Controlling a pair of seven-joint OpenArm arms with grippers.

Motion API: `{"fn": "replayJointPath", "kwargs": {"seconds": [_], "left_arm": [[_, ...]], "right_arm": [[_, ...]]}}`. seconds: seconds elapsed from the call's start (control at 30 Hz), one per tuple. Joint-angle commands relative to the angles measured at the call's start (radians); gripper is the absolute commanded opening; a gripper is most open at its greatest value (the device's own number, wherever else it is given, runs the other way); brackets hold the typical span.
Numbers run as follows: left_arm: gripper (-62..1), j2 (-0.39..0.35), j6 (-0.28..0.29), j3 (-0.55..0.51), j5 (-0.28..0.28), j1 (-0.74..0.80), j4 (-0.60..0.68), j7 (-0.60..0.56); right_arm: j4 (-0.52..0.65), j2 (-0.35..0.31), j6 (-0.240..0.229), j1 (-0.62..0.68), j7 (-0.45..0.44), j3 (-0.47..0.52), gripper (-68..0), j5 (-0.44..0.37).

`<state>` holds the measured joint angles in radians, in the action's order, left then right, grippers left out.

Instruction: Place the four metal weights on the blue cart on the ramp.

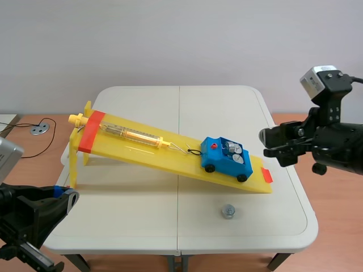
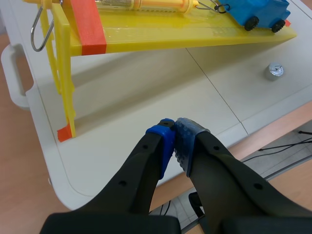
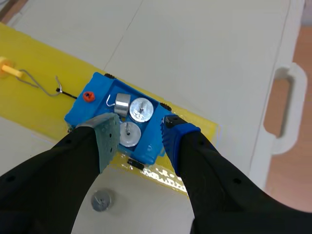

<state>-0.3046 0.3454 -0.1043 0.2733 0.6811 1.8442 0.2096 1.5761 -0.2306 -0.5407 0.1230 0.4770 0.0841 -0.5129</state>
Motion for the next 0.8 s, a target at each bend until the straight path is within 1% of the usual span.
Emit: {"fn": "replayJointPath", "kwargs": {"seconds": [0.0,0.2,0.3,0.4,0.5,0.57,0.6,0.7,0.77], "left_arm": [[-57.8,0.008,0.025,-0.016,0.051,-0.019,0.069,-0.103],[-57.8,0.008,0.025,-0.016,0.051,-0.020,0.069,-0.104],[-57.8,0.008,0.025,-0.016,0.051,-0.020,0.069,-0.104],[-57.8,0.008,0.025,-0.016,0.051,-0.020,0.069,-0.104],[-57.8,0.008,0.025,-0.016,0.051,-0.020,0.069,-0.103],[-57.8,0.008,0.025,-0.016,0.051,-0.020,0.069,-0.104],[-57.8,0.008,0.025,-0.016,0.051,-0.020,0.069,-0.104],[-57.8,0.008,0.025,-0.016,0.051,-0.019,0.069,-0.103],[-57.8,0.008,0.025,-0.016,0.051,-0.019,0.069,-0.103]], "right_arm": [[0.148,-0.092,-0.052,-0.005,-0.097,0.020,-45.7,-0.070],[0.275,-0.164,-0.052,0.146,-0.066,0.042,-45.7,-0.064],[0.328,-0.185,-0.052,0.218,-0.052,0.058,-45.7,-0.054],[0.357,-0.197,-0.051,0.278,-0.052,0.069,-45.7,-0.031],[0.355,-0.195,-0.051,0.310,-0.054,0.067,-45.7,-0.004],[0.342,-0.186,-0.051,0.315,-0.069,0.061,-45.7,0.035],[0.329,-0.180,-0.051,0.314,-0.082,0.056,-45.7,0.054],[0.281,-0.170,-0.051,0.303,-0.129,0.028,-45.7,0.074],[0.246,-0.153,-0.048,0.283,-0.151,0.004,-45.7,0.117]]}}
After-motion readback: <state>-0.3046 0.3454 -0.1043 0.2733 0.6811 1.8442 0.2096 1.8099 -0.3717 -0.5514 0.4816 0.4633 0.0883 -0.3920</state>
